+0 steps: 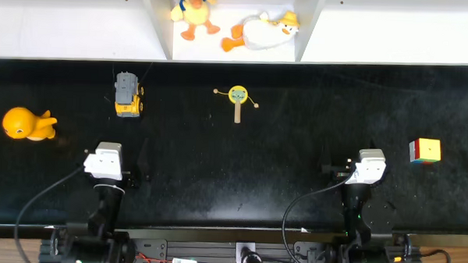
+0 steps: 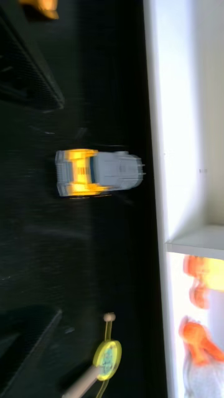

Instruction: Store Toys

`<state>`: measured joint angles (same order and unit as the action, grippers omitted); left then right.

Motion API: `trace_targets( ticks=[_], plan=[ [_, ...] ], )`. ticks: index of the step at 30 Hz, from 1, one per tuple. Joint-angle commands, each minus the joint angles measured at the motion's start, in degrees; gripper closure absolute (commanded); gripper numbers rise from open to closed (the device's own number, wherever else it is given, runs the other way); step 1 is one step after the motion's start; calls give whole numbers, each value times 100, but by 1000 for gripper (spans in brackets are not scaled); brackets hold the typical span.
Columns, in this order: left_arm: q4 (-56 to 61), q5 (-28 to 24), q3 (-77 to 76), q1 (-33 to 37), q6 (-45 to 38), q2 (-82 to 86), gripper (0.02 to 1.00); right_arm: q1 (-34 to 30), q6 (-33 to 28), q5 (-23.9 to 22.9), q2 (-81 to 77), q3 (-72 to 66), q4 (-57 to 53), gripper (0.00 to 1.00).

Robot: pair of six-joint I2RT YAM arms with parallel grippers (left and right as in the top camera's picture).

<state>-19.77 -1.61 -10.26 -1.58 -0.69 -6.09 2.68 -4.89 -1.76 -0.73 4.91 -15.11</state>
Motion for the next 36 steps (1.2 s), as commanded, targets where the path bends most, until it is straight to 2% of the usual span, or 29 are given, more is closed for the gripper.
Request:
trace_targets(
  ticks=[1, 5, 8, 13, 16, 18, 24, 27, 30, 33, 36],
  plan=[
    [-612, -4, -1152, 33, -208, -800, 25, 26, 20, -15, 52, 11, 17, 5],
    [-1200, -376, -1976, 275, -859, -1766, 25, 26, 20, -15, 52, 11, 17, 5],
    [-1440, -866, -2470, 675, -1283, -2461, 25, 26, 20, -15, 52, 11, 17, 3],
    [-1532, -2256, -3143, 1781, -2096, -3477, 27, 26, 20, -15, 52, 11, 17, 3],
    [-1657, -3274, -3436, 2623, -2544, -4002, 27, 26, 20, -15, 52, 11, 17, 7],
    [-1777, -3650, -3556, 3108, -2796, -4304, 25, 26, 20, -15, 52, 11, 17, 5],
    [-2002, -4089, -3624, 4354, -3563, -4756, 29, 26, 20, -15, 52, 11, 17, 5],
    [-2146, -4100, -3624, 4776, -4133, -4793, 25, 26, 20, -15, 52, 11, 17, 5],
    [-2227, -3818, -3624, 5093, -4784, -4798, 25, 26, 20, -15, 52, 11, 17, 7],
    [-2122, -3418, -3624, 5337, -4907, -4876, 25, 26, 20, -15, 52, 11, 17, 5],
    [-2033, -3311, -3626, 5560, -5134, -5058, 25, 26, 20, -15, 52, 11, 17, 5]
  ],
)
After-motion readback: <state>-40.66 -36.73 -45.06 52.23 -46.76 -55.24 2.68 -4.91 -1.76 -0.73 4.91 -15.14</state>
